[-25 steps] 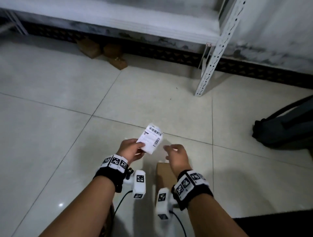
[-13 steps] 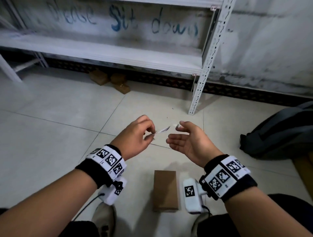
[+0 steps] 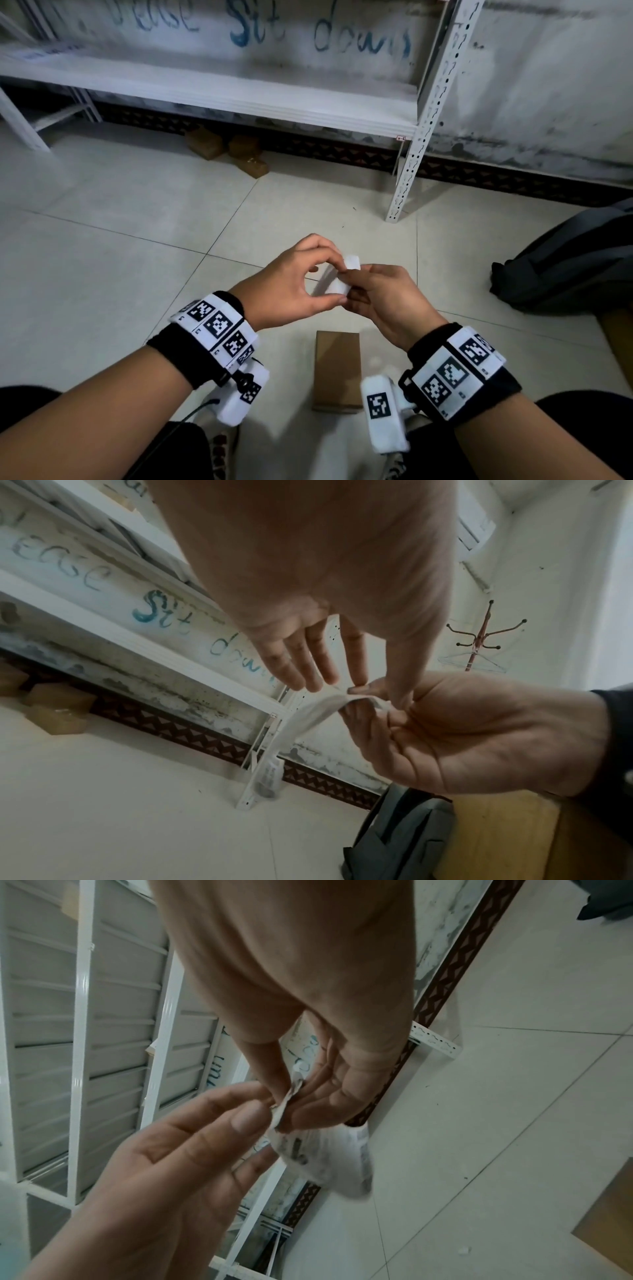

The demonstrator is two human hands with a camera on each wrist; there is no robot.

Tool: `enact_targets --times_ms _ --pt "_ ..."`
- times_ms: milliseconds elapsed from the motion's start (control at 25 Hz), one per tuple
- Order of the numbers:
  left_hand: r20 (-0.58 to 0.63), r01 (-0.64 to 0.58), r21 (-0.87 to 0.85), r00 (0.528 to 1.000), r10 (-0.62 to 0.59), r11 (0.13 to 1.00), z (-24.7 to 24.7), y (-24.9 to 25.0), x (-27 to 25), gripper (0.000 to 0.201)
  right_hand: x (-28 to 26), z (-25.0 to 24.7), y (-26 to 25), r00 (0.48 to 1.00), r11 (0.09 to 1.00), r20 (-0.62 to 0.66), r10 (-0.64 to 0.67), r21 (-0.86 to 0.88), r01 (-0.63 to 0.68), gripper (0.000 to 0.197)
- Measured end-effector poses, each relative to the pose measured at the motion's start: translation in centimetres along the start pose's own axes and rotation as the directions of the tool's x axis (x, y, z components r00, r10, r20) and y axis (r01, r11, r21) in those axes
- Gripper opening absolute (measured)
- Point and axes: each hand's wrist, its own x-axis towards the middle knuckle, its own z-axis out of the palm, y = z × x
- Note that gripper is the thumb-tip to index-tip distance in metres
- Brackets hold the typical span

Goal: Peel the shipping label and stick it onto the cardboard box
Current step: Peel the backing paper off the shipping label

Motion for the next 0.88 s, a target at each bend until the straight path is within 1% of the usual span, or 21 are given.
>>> enact_targets --times_ms 80,160,240,360,520,640,720,800,880 --pt "-0.040 0.007 -0.063 0.999 -0.010 0.998 0.4 0.2 0.3 0.034 0.0 0.4 -0.3 1.000 1.000 -0.011 -0.018 0.007 0.018 0.017" --pt "-0.078 0.044 -0.172 0.995 -0.058 0.984 0.7 0.0 0.5 0.026 -0.1 0.6 -0.5 1.000 1.000 -0.025 -0.016 0.022 0.016 0.017" --pt "-0.096 0.067 -0.265 0.991 -0.095 0.962 1.1 -0.2 0.8 0.023 -0.1 0.5 -0.6 0.999 0.999 -0.045 -0.009 0.041 0.011 0.018" --pt "-0.080 0.073 -0.311 0.991 -0.103 0.948 1.6 -0.3 0.9 0.024 -0.1 0.5 -0.9 0.997 0.996 -0.083 -0.002 0.094 0.010 0.023" --pt "-0.102 0.127 -0.407 0.978 -0.183 0.905 2.0 -0.6 1.4 0.014 -0.1 0.3 -1.4 0.997 0.985 -0.081 0.018 0.173 -0.003 0.029" --pt "-0.121 0.156 -0.440 0.966 -0.230 0.884 1.8 -0.8 1.8 0.011 0.0 0.2 -1.3 0.998 0.990 -0.058 0.016 0.142 -0.008 0.029" --pt "-0.121 0.165 -0.472 0.961 -0.249 0.866 1.7 -1.0 2.0 0.011 0.2 0.2 -1.3 0.998 0.994 -0.062 0.007 0.112 0.000 0.024" --pt "-0.114 0.192 -0.530 0.949 -0.294 0.826 1.6 -1.0 2.2 0.012 0.4 0.1 -1.3 0.998 0.995 -0.064 -0.003 0.098 0.010 0.019" --pt "-0.081 0.225 -0.601 0.938 -0.338 0.767 1.5 -0.9 2.3 0.015 0.7 0.1 -1.1 0.999 0.998 -0.038 -0.018 0.064 0.020 0.015"
